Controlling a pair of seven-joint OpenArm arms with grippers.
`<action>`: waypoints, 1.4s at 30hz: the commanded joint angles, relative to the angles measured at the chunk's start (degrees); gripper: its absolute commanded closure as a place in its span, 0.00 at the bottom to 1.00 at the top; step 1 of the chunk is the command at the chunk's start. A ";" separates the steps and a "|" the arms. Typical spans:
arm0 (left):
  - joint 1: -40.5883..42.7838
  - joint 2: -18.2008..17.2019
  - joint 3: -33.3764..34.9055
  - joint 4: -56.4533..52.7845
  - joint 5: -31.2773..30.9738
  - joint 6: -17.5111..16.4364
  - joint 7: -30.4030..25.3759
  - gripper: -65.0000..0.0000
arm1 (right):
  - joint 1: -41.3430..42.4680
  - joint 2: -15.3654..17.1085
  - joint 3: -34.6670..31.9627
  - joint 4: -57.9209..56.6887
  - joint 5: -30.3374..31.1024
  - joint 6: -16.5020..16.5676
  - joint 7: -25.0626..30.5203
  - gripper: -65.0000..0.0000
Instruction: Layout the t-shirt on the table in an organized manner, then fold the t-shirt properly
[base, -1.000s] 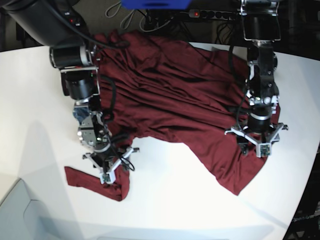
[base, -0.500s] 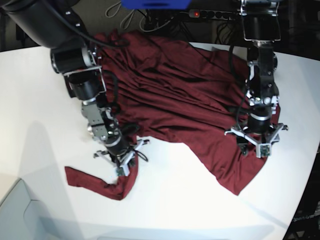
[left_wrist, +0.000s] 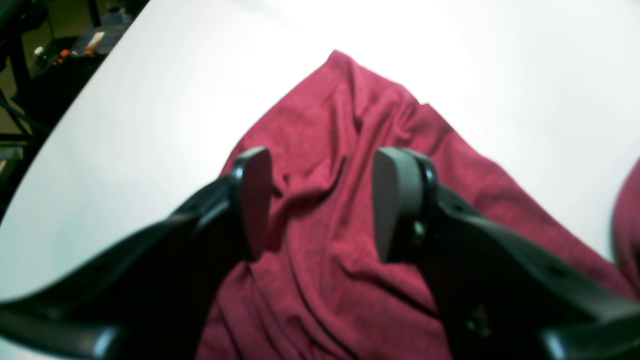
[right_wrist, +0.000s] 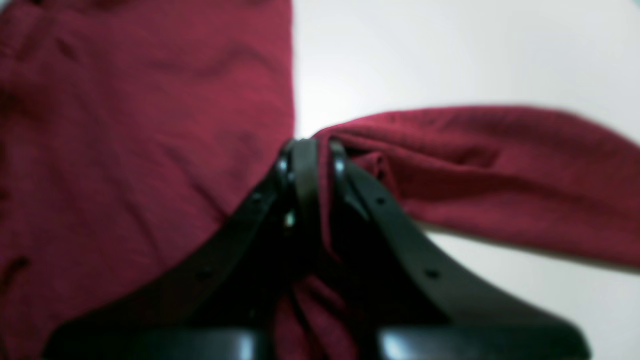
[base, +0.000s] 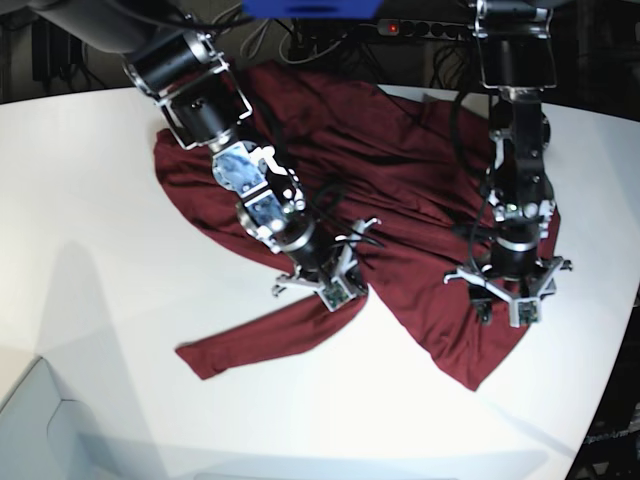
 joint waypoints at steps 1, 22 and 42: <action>-1.69 -0.38 -0.16 1.19 -0.03 0.16 -1.69 0.51 | 0.87 0.39 0.20 2.90 0.36 -0.08 1.56 0.97; -15.40 7.97 15.23 0.75 0.06 0.16 2.09 0.51 | -15.13 6.28 15.41 24.97 0.36 -0.52 1.56 0.49; -35.98 16.49 35.36 -57.01 0.06 0.43 -16.64 0.51 | -25.15 10.41 51.80 24.97 0.45 -0.17 2.00 0.49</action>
